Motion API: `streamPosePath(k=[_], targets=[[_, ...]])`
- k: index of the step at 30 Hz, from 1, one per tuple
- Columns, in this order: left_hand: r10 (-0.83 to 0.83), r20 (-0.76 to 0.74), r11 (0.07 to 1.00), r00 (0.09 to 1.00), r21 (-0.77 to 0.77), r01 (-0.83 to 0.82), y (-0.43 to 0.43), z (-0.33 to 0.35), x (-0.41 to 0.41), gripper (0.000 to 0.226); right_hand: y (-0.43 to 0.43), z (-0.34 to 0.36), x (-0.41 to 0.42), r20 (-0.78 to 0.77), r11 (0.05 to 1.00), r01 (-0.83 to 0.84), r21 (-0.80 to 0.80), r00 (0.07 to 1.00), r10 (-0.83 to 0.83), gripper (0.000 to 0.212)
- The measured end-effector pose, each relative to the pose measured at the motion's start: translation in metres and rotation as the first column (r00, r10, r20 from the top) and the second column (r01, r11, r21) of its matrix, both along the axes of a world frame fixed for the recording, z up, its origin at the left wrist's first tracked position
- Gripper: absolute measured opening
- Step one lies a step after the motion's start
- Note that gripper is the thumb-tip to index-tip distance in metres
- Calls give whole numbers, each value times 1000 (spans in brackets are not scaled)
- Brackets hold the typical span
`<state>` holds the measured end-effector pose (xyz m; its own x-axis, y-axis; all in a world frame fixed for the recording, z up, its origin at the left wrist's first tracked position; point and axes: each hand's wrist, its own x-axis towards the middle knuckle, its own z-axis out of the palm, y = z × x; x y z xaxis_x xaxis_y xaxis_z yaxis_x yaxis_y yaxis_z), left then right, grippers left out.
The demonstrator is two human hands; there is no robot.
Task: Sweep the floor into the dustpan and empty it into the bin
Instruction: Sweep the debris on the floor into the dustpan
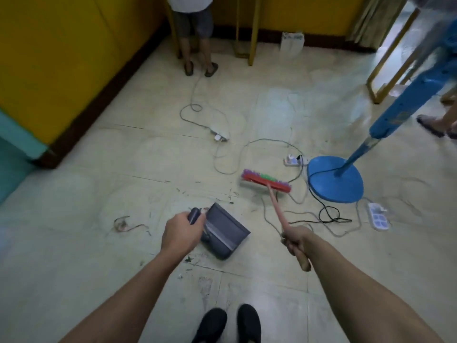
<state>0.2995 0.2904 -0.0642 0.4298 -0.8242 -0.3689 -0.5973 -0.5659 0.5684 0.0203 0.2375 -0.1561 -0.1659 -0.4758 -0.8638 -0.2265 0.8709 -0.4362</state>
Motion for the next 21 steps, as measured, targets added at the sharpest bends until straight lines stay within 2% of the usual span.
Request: streamPosePath(k=[5,9,12,16,18,21], targets=[[89,30,996,996,-30,-88,7,0,-19,34,-45,-26,2,-14,995,-93,-42,996,93,6],[144,57,989,988,-29,-142,20,-1,-9,36,-67,-60,5,1,995,-84,-46,996,85,17],[186,50,982,981,-18,-185,31,-6,1,31,-65,-79,19,-28,981,-192,13,981,192,25],[167,91,986,982,-16,-167,51,-14,16,33,-34,-91,45,-102,930,-328,165,932,347,24],[162,84,987,983,-8,-162,65,-18,26,34,-12,-86,55,-121,889,-400,222,894,433,22],[152,76,988,986,-2,-152,99,-16,49,34,30,-66,75,-157,831,-488,266,829,537,30]])
